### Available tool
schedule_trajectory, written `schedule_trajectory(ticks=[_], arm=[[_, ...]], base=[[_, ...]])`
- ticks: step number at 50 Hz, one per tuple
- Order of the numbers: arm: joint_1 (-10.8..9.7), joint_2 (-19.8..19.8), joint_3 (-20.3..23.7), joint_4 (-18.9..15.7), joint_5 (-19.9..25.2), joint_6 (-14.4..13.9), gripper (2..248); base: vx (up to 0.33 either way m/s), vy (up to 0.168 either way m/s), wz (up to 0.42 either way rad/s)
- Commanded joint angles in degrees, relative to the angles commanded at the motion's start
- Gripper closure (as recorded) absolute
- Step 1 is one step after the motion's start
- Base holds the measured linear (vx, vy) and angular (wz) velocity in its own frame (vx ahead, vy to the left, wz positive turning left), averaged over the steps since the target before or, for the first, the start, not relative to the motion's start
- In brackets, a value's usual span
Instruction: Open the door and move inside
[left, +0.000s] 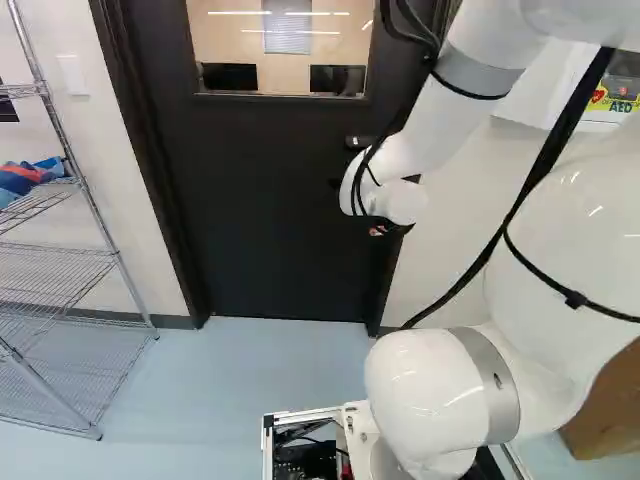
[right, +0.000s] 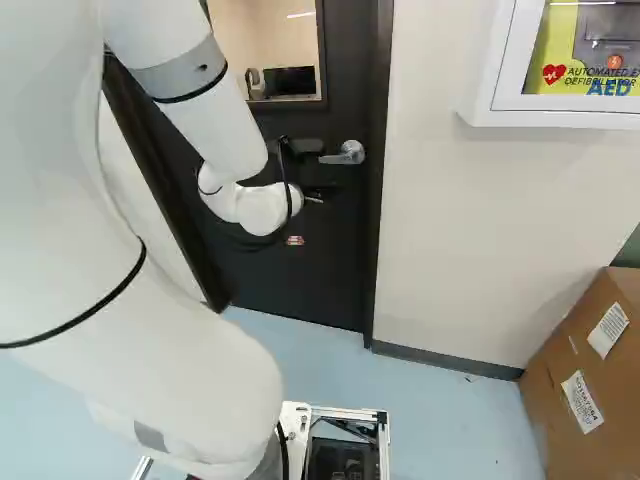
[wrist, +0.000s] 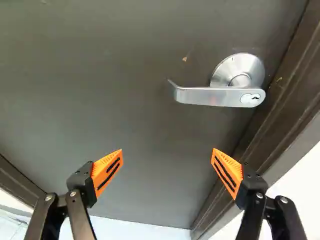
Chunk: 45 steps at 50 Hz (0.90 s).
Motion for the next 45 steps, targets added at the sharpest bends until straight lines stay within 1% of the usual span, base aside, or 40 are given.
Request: schedule_trajectory(ticks=[45], arm=[[0.0,5.6,-0.9,0.0,0.0,0.0,3]], base=[[0.000,0.000,0.000]])
